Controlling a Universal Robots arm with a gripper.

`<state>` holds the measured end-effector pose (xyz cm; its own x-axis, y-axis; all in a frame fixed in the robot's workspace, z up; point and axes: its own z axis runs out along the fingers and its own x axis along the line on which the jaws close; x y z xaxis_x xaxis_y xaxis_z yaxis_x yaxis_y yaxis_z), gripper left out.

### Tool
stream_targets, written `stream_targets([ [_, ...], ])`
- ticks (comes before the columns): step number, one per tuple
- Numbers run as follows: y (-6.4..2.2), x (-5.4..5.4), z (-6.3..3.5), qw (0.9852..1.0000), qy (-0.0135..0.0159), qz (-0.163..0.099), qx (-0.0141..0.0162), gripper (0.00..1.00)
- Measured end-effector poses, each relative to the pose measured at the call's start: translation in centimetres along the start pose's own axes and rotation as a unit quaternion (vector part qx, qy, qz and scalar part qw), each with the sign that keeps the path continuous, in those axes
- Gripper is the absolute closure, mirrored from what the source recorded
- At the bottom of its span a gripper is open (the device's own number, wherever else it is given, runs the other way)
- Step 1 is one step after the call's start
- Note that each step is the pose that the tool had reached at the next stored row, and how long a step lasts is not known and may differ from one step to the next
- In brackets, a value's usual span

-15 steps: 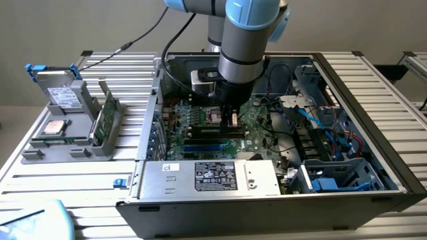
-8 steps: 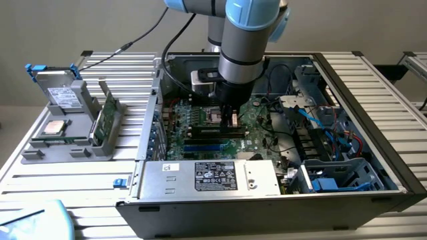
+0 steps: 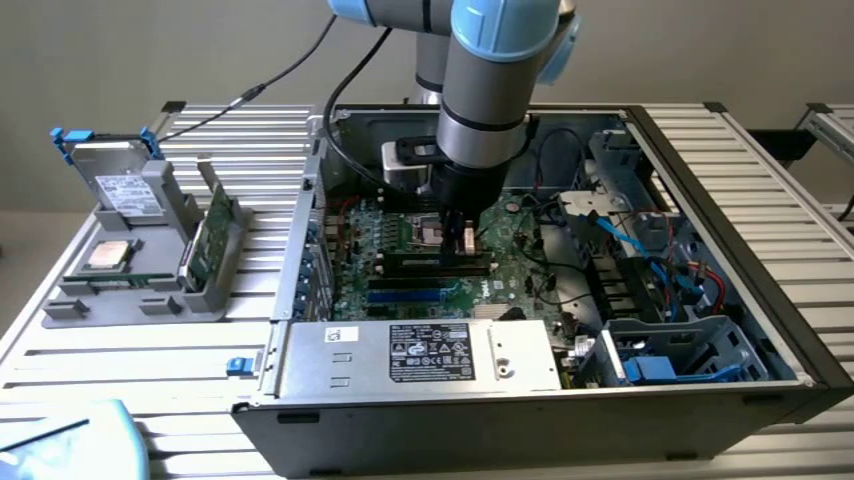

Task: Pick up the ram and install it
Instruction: 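Insert the ram into the slot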

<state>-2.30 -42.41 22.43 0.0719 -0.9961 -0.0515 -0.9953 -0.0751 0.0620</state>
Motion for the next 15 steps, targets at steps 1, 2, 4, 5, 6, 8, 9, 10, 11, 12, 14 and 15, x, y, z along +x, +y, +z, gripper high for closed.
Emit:
stream_targets([
  [1,0.00,-0.02,0.00,1.0000,0.0000,0.000,0.0000,0.86],
  [2,0.00,-0.04,0.00,1.0000,0.0000,0.000,0.0000,0.86],
  [4,0.02,-0.06,0.00,1.0000,0.0000,0.000,0.0000,0.86],
  [5,0.04,-0.07,0.00,1.0000,0.0001,0.000,0.0000,0.86],
  [6,0.06,-0.07,0.00,1.0000,0.0001,0.000,-0.0001,0.86],
  [8,0.07,-0.08,0.00,1.0000,0.0001,0.000,0.0000,0.86],
  [9,0.08,-0.08,0.00,1.0000,0.0001,0.000,0.0000,0.86],
  [10,0.08,-0.08,0.00,1.0000,0.0001,0.000,-0.0001,0.86],
  [11,0.08,-0.08,0.01,1.0000,0.0002,0.000,-0.0001,0.86],
  [12,0.09,-0.08,0.02,1.0000,0.0002,0.000,-0.0001,0.86],
  [14,0.09,-0.08,0.06,1.0000,0.0001,0.000,-0.0001,0.86],
  [15,0.09,-0.08,0.07,1.0000,0.0001,0.000,-0.0001,0.86],
])
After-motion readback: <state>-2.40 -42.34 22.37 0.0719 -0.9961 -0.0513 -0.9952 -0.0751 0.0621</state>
